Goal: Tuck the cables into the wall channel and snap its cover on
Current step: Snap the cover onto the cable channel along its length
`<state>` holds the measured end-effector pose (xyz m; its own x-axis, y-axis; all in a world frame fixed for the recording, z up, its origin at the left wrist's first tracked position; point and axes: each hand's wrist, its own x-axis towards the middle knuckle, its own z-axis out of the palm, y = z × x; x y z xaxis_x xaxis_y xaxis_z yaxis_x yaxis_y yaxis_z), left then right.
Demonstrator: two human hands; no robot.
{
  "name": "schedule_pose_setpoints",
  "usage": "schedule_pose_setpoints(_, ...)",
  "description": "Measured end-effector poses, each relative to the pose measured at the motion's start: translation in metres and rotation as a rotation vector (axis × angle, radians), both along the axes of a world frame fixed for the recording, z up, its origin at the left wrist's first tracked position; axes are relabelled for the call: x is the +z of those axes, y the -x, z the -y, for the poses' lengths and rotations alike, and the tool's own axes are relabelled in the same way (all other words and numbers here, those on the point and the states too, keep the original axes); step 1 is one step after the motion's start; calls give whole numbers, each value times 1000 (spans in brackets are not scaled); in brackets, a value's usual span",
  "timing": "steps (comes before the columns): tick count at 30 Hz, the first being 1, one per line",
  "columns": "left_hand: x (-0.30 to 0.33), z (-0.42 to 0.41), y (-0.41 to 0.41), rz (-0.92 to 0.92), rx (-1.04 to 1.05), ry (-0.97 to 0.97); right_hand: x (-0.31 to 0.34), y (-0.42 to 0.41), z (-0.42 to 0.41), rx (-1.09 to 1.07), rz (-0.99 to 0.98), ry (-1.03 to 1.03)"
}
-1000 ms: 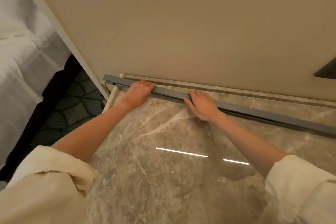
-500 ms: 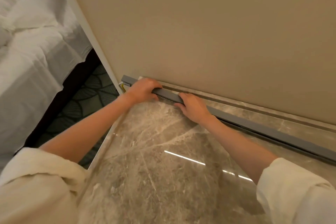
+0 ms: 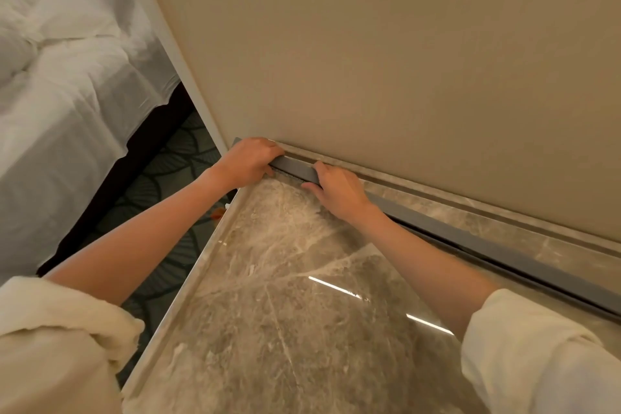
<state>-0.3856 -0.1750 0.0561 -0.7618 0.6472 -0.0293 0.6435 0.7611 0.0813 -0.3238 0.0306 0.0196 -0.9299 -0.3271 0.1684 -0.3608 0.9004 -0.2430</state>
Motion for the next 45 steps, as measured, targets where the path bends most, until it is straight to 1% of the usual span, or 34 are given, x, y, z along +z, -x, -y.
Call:
schedule_pose_setpoints(7, 5, -5, 0, -20, -5, 85, -2, 2, -7, 44, -11, 1)
schedule_pose_setpoints(13, -9, 3, -7, -124, -58, 47, -4, 0, -7, 32, -14, 41)
schedule_pose_setpoints(16, -23, 9, -13, -177, -55, 74, -3, -5, -6, 8, 7, 70)
schedule_pose_setpoints(18, -29, 11, -19, -222, -52, 25, -2, -5, 2, -75, 79, 124)
schedule_pose_setpoints(21, -32, 11, -22, -307, -74, -38, 8, 13, 18, -278, 295, 238)
schedule_pose_setpoints(22, -34, 11, -22, -334, -81, -48, 11, 21, 24, -286, 358, 251)
schedule_pose_setpoints(24, -36, 11, -22, -362, -77, -54, 16, 31, 35, -269, 418, 231)
schedule_pose_setpoints(27, -36, 8, -22, -290, -36, -117, 12, 35, 45, -282, 383, 118)
schedule_pose_setpoints(30, -22, 7, -21, -96, 8, -231, 11, 34, 48, -332, 342, 135)
schedule_pose_setpoints(34, 0, 6, -18, 124, 38, -214, 11, 27, 49, -338, 325, 149)
schedule_pose_setpoints(36, 6, 5, -10, 165, 115, -218, 12, 20, 51, -329, 315, 134)
schedule_pose_setpoints(39, 10, -4, 2, 82, 148, -194, 18, 15, 55, -314, 284, 129)
schedule_pose_setpoints(42, 7, -12, 3, -68, 81, -39, 25, 14, 52, -313, 245, 120)
schedule_pose_setpoints(45, 2, -15, -3, -155, 35, 49, 27, 9, 46, -312, 234, 109)
